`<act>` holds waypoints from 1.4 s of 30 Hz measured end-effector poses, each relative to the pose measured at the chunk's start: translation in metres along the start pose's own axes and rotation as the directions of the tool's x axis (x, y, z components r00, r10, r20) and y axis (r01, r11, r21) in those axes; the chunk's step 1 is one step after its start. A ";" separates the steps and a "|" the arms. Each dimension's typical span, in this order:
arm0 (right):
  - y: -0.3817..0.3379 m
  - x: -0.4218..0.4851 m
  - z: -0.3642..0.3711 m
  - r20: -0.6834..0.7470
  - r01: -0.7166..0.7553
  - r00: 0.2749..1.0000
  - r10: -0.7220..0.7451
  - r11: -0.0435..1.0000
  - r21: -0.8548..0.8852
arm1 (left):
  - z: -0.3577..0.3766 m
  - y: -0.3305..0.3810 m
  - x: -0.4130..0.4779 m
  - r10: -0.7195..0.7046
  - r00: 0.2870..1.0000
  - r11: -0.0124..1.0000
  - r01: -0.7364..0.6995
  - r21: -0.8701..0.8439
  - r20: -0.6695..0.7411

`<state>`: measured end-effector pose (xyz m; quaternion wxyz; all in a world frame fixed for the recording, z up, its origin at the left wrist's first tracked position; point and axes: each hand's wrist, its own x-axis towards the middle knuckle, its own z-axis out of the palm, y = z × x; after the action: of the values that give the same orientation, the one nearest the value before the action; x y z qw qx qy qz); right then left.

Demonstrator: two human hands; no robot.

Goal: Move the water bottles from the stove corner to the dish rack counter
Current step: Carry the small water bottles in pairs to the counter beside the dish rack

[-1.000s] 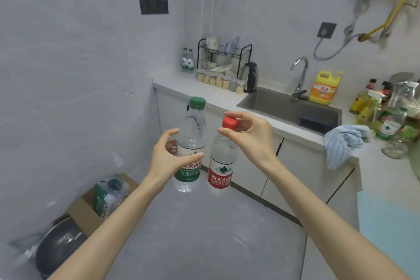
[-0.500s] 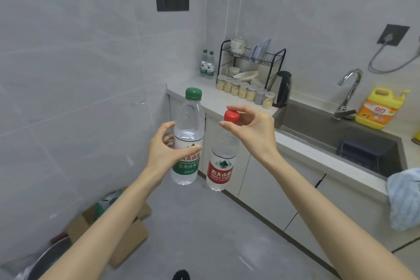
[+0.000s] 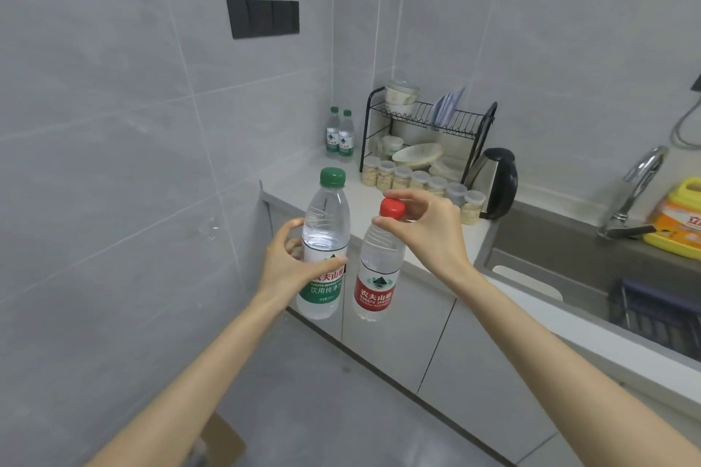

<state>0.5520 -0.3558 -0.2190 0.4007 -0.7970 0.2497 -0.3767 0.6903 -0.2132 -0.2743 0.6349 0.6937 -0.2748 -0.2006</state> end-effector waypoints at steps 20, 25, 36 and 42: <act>0.192 0.335 0.080 0.097 -0.069 0.993 0.073 0.997 -0.040 | 0.099 -0.087 0.365 -0.128 0.990 0.986 0.133 0.101 -0.051; 0.229 0.392 0.101 0.139 -0.101 0.984 0.109 0.993 -0.061 | 0.114 -0.112 0.425 -0.160 0.987 0.979 0.161 0.127 -0.015; 0.278 0.472 0.165 0.189 -0.175 0.963 0.193 0.979 -0.107 | 0.104 -0.161 0.529 -0.200 0.979 0.969 0.192 0.157 0.038; 0.282 0.498 0.191 0.178 -0.204 0.958 0.225 0.970 -0.130 | 0.089 -0.179 0.562 -0.220 0.972 0.967 0.207 0.146 0.080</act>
<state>0.9723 -0.7749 -0.3281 0.4166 -0.8187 0.3154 -0.2382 1.0889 -0.6315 -0.4220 0.5468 0.7506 -0.2417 -0.2815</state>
